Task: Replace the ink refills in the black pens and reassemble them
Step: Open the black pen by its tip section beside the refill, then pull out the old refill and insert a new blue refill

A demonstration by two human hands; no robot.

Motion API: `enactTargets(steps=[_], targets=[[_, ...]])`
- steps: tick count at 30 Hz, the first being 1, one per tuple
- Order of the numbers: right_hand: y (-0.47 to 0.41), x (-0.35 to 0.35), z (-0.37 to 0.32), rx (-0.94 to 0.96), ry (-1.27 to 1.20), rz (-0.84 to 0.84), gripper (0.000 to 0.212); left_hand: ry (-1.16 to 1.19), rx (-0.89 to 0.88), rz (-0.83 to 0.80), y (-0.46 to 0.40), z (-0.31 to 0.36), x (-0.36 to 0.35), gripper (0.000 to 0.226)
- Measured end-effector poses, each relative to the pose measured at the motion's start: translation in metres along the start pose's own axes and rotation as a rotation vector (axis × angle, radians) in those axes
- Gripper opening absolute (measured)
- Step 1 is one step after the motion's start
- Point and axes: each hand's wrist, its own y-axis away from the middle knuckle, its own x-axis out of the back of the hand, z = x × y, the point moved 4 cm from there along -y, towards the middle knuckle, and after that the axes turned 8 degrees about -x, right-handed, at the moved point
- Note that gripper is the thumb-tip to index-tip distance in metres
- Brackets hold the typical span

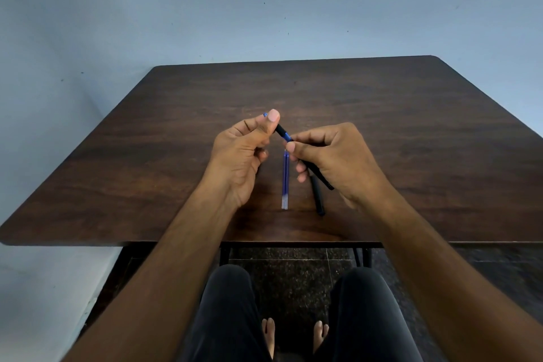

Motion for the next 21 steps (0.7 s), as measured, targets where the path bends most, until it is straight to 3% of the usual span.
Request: enactTargets(steps=[11, 21], targets=[[0.001, 0.005, -0.002, -0.038, 0.088, 0.065, 0.009, 0.139, -0.062, 0.017, -0.004, 0.017, -0.001, 0.005], [0.000, 0.005, 0.000, -0.051, 0.139, 0.107, 0.007, 0.334, -0.197, 0.081, -0.003, 0.025, 0.005, 0.007]])
